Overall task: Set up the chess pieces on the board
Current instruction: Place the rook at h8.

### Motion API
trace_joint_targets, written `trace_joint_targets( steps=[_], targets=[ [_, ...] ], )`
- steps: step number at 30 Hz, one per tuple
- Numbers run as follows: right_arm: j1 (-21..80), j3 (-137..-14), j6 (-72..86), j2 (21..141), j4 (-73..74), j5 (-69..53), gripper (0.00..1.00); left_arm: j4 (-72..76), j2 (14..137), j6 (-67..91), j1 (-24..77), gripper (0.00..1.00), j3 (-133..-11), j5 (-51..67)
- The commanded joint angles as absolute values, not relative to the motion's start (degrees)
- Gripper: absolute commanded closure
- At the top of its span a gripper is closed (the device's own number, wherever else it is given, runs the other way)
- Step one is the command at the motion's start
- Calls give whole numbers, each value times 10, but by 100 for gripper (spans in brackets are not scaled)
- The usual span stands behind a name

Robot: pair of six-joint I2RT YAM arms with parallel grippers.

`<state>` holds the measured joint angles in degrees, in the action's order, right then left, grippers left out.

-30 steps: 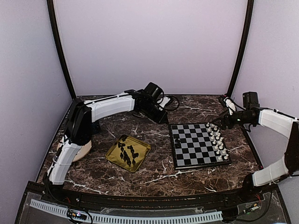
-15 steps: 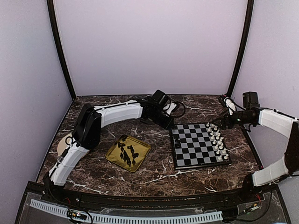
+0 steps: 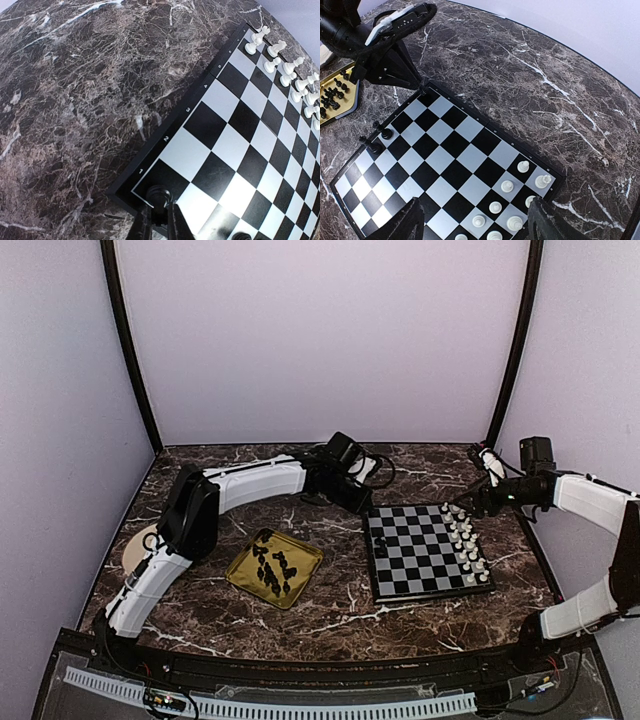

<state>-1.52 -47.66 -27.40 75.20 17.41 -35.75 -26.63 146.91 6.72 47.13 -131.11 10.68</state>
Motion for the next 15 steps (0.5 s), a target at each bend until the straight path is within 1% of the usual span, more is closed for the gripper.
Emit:
trace_joint_targets(
  steps=[1, 5, 12, 15],
  targets=[
    [-13, -485, -280, 748, 177, -359, 29, -266, 1477, 73, 472, 90, -1335, 114],
    [-13, -484, -281, 746, 177, -357, 29, -266, 1477, 73, 472, 90, -1335, 115],
    [-13, -485, -282, 748, 178, -356, 29, -265, 1481, 75, 472, 87, -1336, 130],
    [-13, -485, -283, 749, 179, -356, 29, -266, 1482, 76, 472, 82, -1337, 131]
  ],
)
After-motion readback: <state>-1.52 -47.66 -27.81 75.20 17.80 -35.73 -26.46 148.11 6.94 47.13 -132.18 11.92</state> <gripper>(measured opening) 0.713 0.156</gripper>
